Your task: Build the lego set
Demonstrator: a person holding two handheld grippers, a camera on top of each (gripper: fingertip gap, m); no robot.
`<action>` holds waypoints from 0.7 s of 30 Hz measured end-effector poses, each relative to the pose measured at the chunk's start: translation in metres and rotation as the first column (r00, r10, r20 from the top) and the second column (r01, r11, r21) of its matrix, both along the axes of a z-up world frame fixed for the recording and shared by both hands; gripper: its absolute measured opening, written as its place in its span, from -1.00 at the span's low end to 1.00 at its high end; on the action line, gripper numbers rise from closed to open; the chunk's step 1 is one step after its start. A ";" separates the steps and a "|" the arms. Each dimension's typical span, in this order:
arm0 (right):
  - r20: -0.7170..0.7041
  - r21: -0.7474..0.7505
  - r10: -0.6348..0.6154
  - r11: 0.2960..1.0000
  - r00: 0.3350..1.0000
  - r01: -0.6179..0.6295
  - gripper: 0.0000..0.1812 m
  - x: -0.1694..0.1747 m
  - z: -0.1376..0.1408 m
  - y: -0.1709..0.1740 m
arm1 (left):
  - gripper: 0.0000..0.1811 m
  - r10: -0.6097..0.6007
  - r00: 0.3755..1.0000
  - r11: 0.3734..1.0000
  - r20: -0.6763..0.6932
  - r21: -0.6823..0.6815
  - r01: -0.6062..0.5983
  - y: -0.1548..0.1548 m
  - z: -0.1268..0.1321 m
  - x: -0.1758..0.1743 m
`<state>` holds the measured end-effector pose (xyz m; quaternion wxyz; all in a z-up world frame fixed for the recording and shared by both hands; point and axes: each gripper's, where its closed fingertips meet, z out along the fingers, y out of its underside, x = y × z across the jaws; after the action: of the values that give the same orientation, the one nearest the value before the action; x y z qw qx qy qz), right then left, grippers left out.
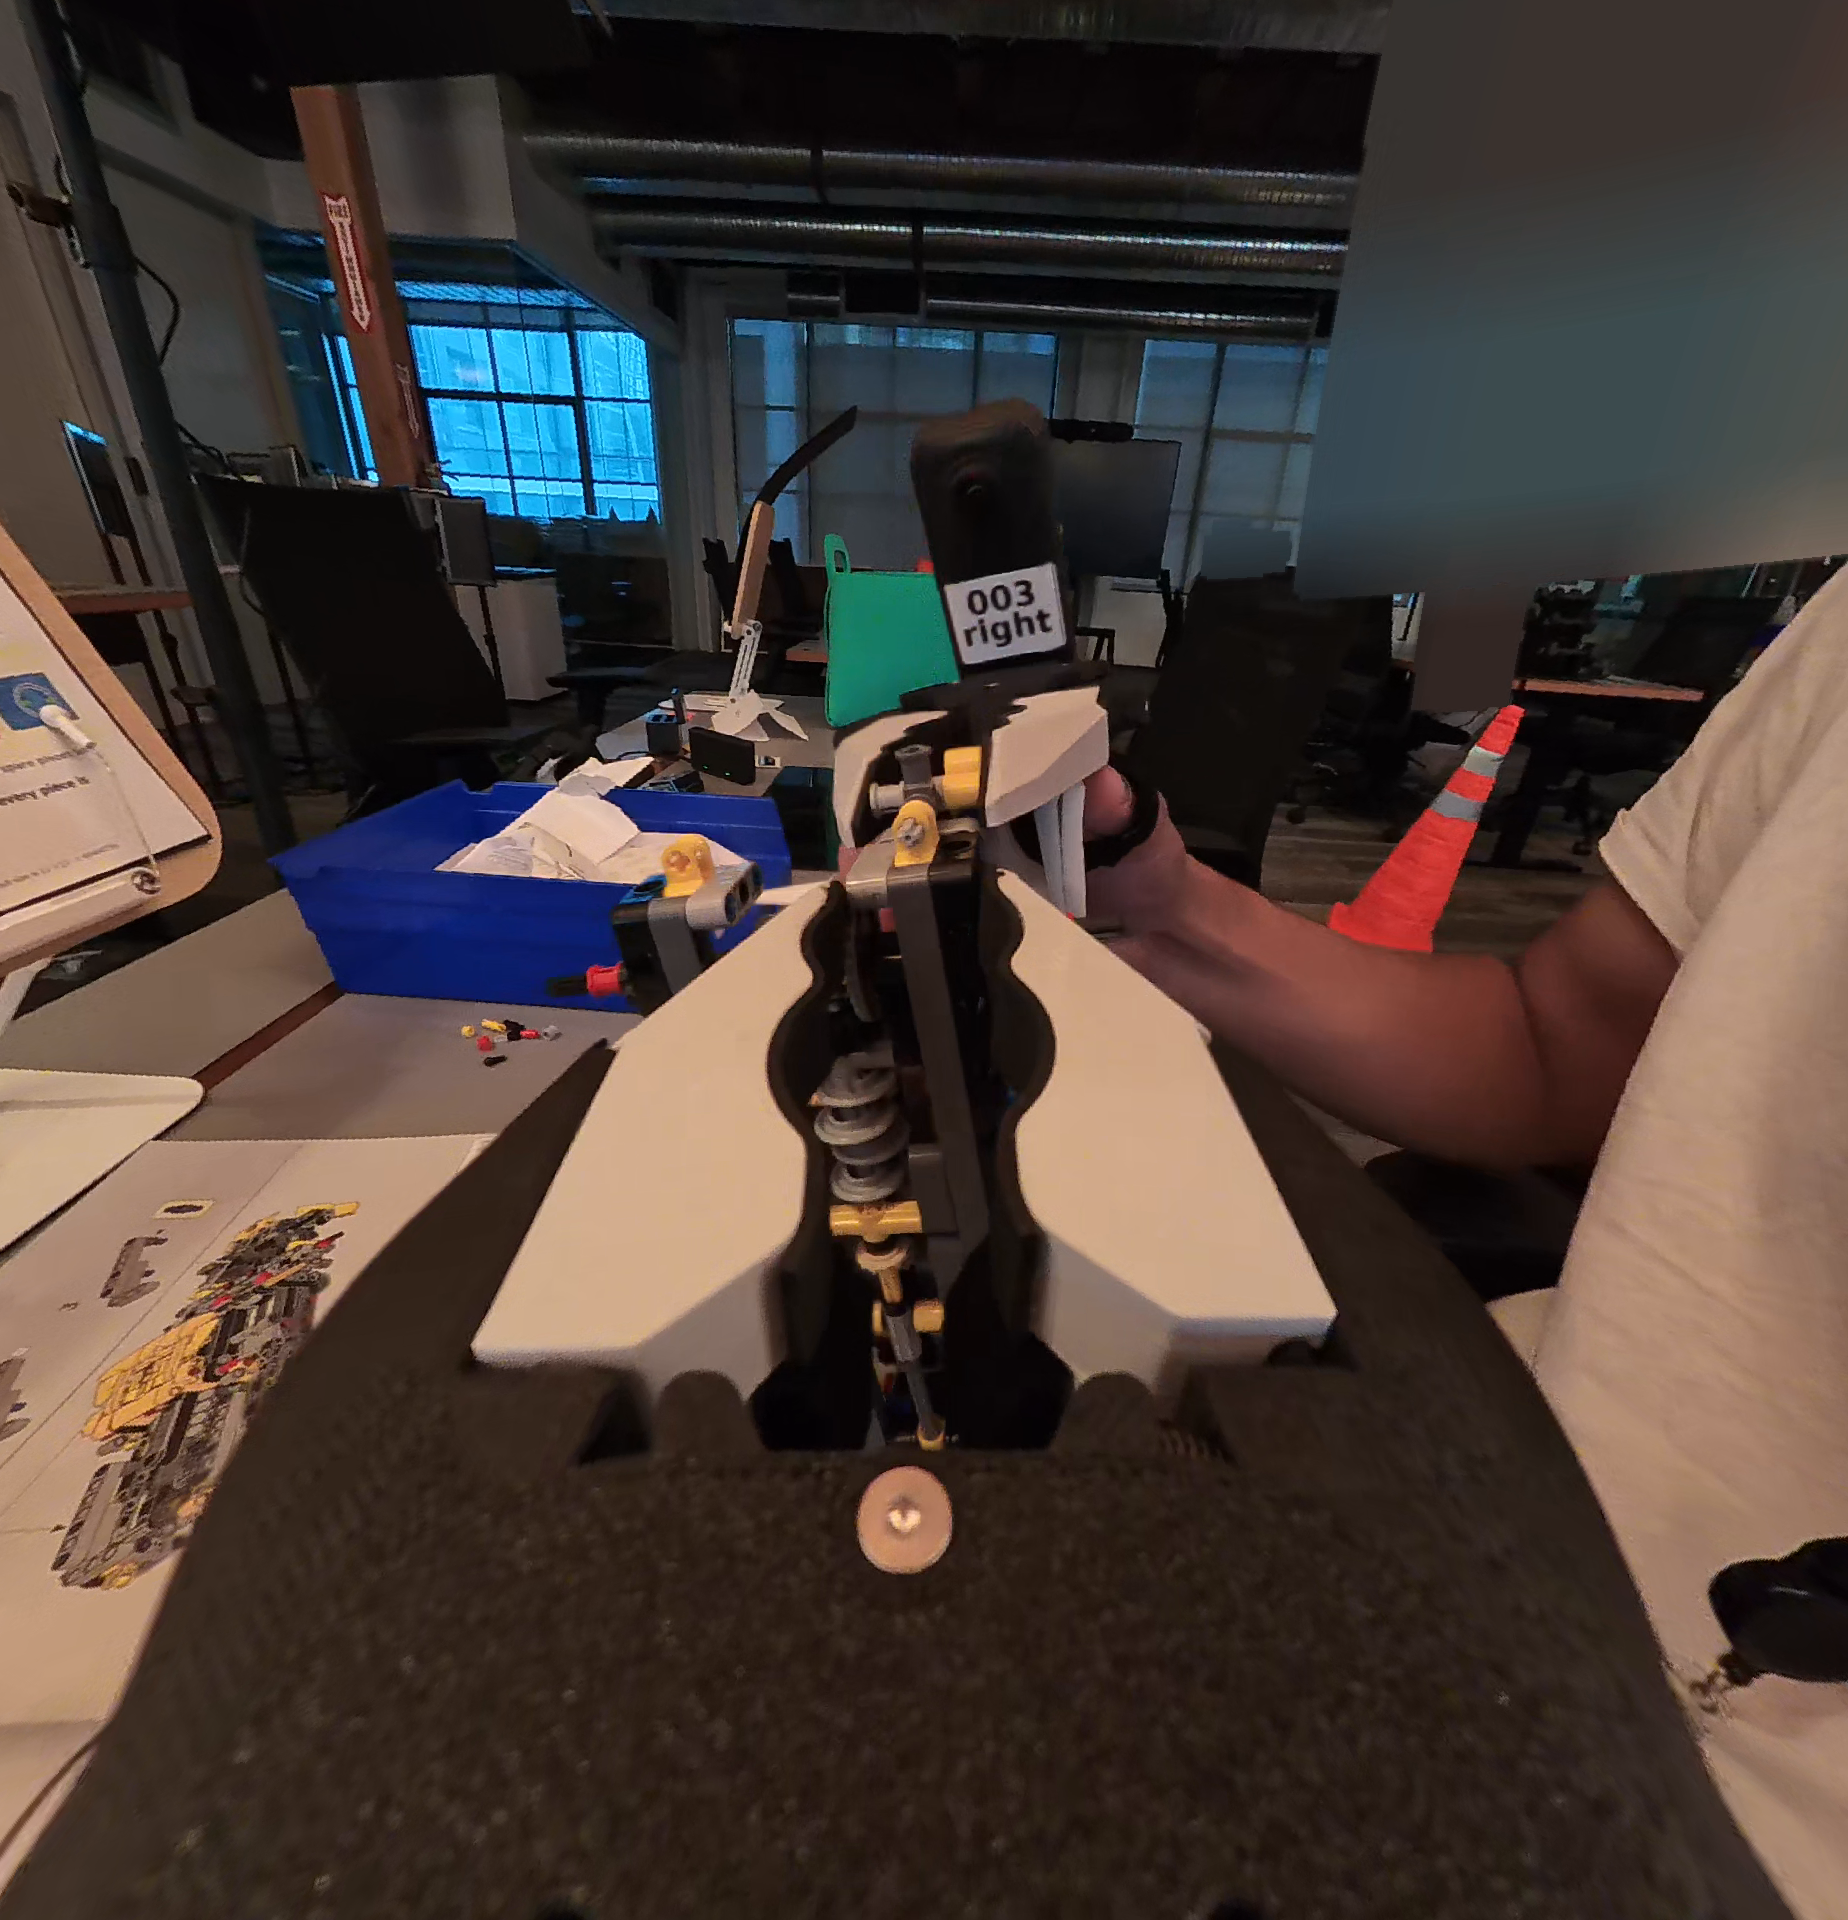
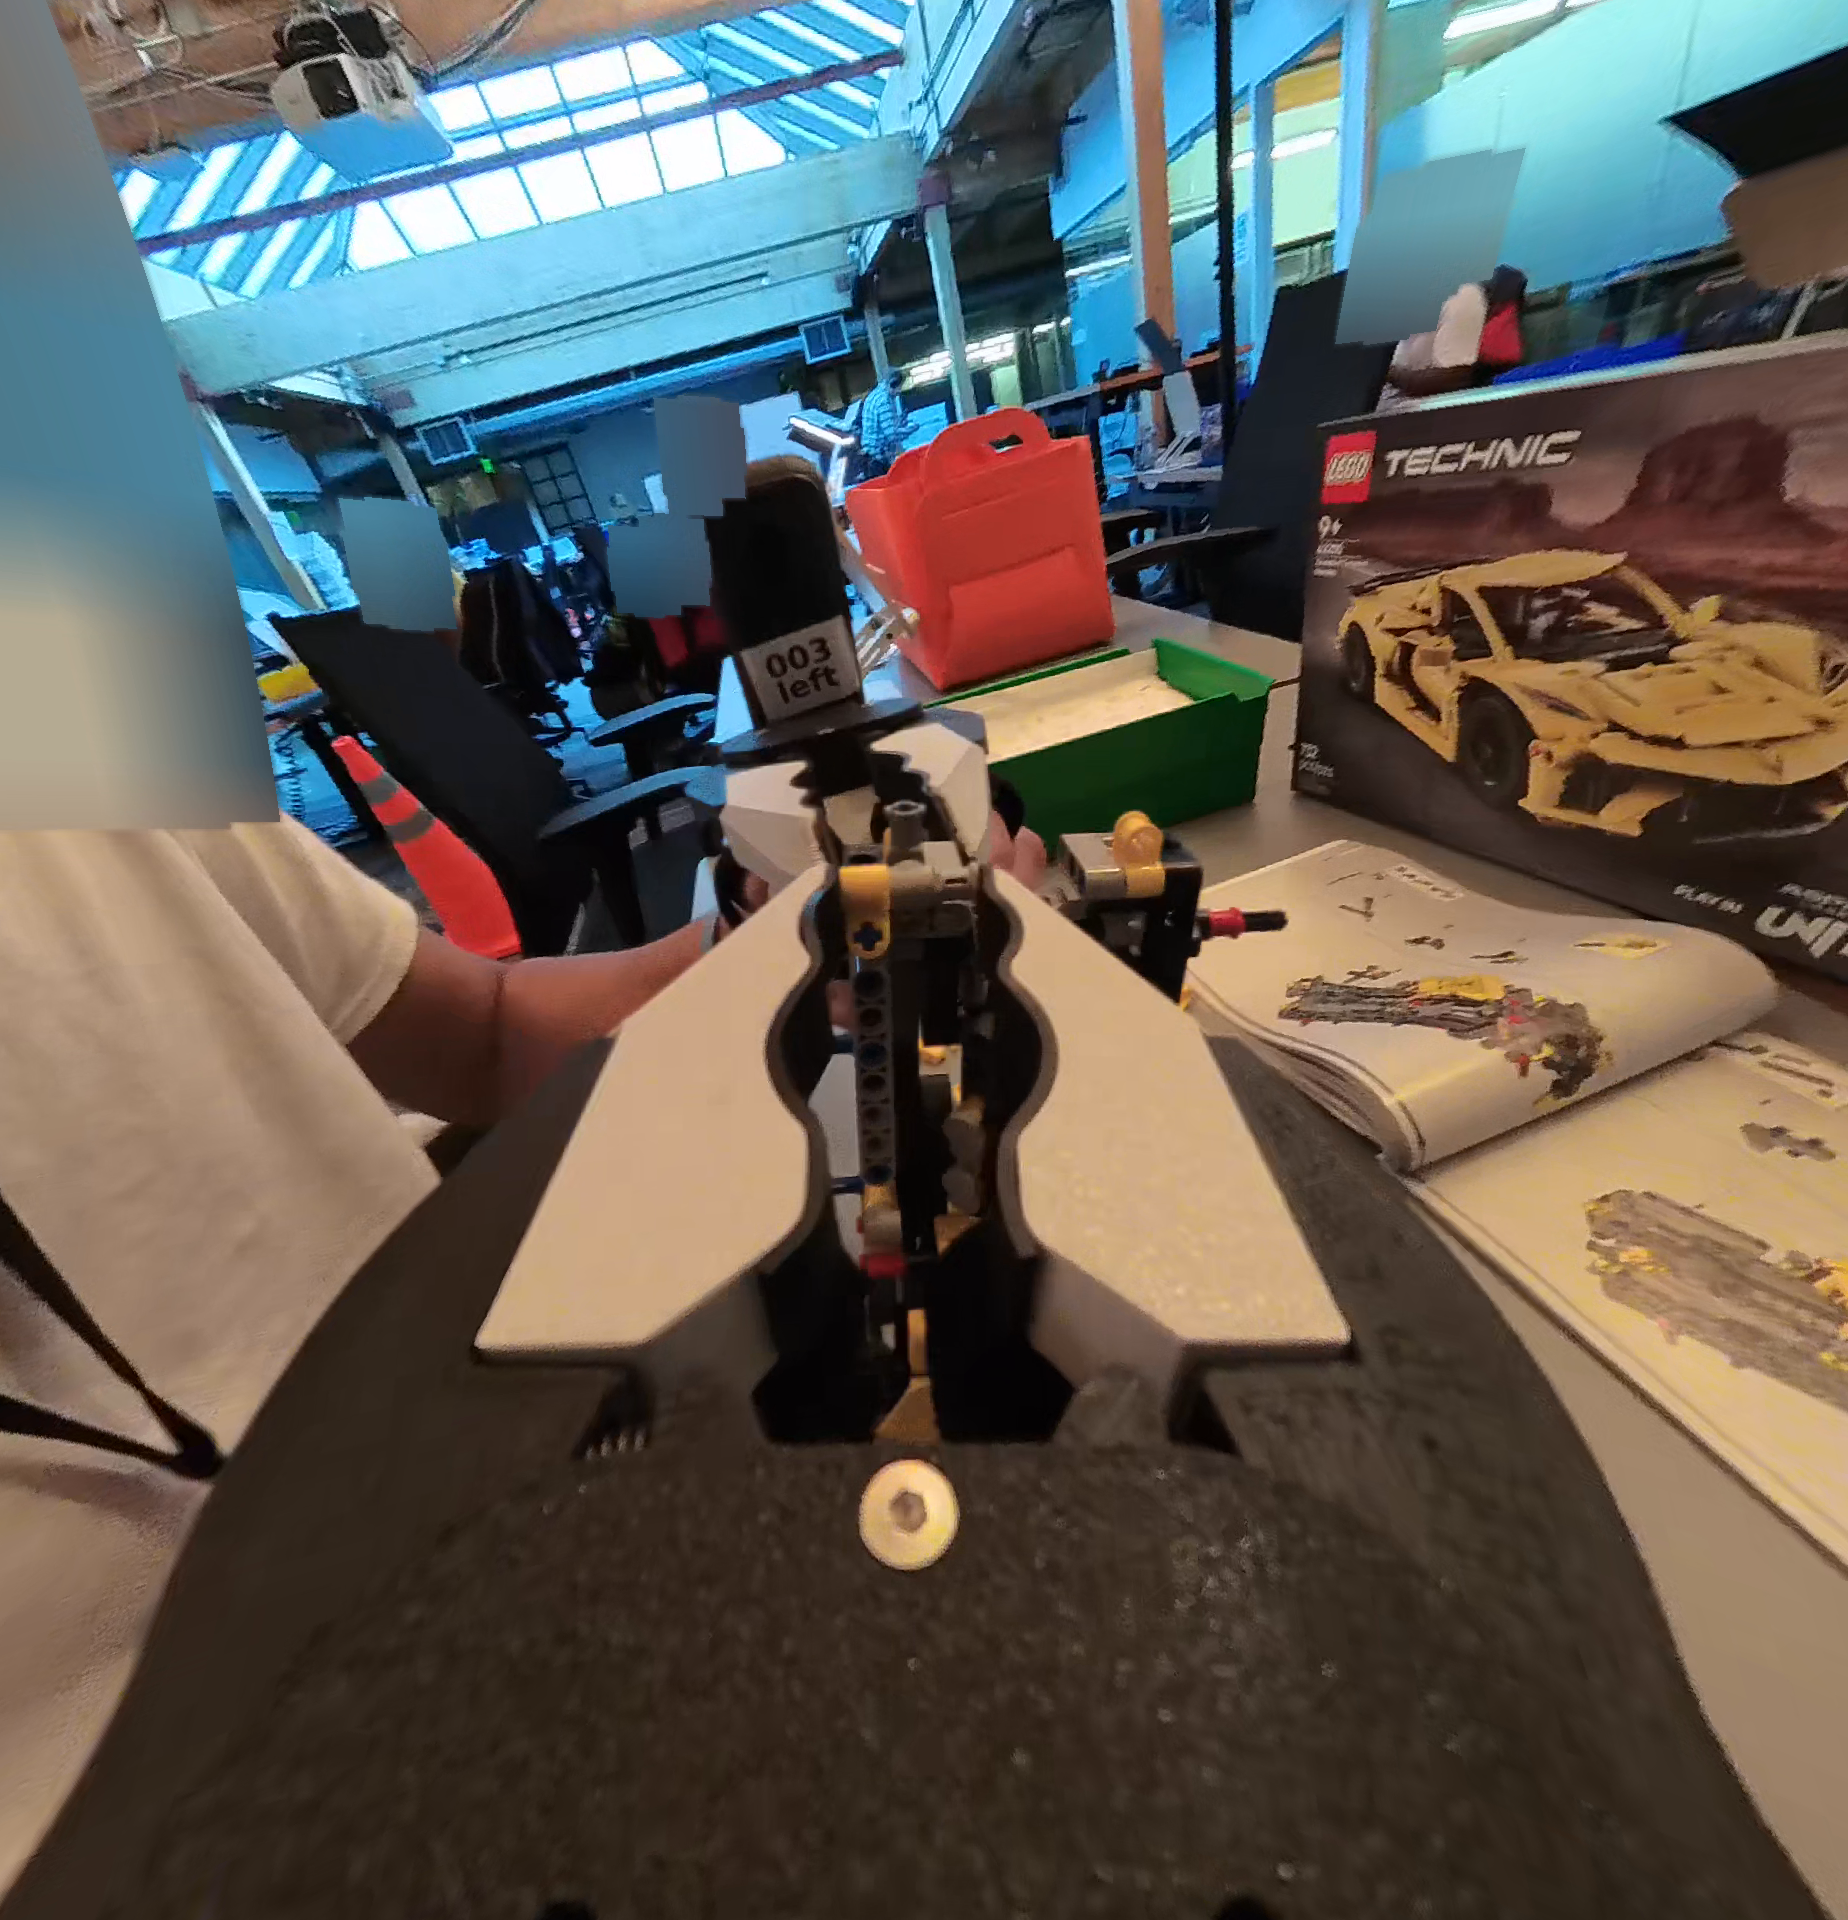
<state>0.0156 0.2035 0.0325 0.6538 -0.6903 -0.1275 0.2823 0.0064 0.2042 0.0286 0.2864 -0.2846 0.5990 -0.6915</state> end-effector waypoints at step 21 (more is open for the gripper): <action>-0.132 0.059 0.027 0.998 0.991 -0.020 -0.74 -0.005 0.001 0.002 | -0.73 0.001 1.000 1.000 0.027 0.015 -0.001 0.004 -0.001 -0.005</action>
<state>0.0111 0.2053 0.0331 0.6770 -0.6495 -0.0998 0.3316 0.0009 0.2078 0.0278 0.2969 -0.2736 0.6000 -0.6906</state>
